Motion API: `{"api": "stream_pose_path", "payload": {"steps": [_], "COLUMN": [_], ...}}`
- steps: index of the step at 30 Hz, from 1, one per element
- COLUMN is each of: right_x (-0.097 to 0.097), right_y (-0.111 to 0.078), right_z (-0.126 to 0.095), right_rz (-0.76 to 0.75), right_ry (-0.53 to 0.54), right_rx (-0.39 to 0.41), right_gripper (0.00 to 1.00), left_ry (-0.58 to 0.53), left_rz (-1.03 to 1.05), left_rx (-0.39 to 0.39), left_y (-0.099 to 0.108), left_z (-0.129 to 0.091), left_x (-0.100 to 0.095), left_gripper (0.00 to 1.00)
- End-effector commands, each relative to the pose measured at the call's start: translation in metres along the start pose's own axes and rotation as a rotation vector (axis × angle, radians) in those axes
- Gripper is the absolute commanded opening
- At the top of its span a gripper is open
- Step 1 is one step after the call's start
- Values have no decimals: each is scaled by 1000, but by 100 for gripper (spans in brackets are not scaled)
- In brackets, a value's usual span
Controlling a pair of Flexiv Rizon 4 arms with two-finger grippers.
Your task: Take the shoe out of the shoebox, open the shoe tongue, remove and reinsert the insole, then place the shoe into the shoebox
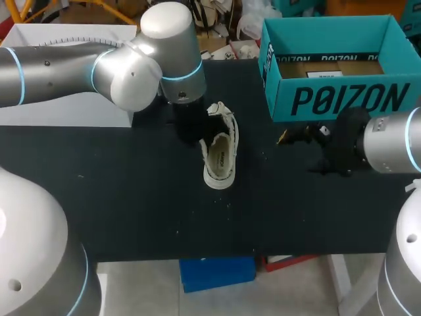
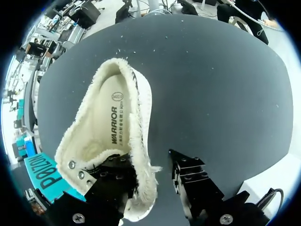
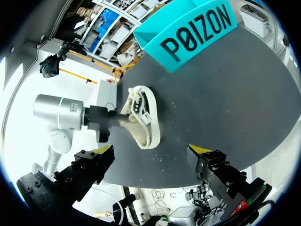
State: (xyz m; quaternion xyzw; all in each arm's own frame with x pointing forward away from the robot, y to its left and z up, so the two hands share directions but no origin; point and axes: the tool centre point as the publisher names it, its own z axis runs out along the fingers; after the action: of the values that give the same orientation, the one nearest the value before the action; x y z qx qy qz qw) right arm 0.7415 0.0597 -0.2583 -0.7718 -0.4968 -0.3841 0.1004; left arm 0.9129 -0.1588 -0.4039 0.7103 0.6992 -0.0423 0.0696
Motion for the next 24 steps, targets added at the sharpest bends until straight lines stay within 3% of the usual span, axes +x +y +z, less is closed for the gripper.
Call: {"api": "stream_pose_path", "payload": {"steps": [1,3,10,21,24], "right_x": [0,0,0,0,0], "right_y": [0,0,0,0,0], "right_z": [0,0,0,0,0], "right_rz": [0,0,0,0,0], "right_ry": [1,1,1,1,1], "right_rx": [2,2,2,2,2], "right_gripper": [100,100,100,100,100], "left_ry": [18,32,8,-94,-109], "left_rz": [6,17,23,-57,-112], "left_rx": [-1,-20,-16,9,-16], "left_y": [8,10,13,2,0], "left_z": [13,16,6,-63,-82], "left_x": [-8,-8,-10,1,7], "left_gripper": [23,0,0,0,0]}}
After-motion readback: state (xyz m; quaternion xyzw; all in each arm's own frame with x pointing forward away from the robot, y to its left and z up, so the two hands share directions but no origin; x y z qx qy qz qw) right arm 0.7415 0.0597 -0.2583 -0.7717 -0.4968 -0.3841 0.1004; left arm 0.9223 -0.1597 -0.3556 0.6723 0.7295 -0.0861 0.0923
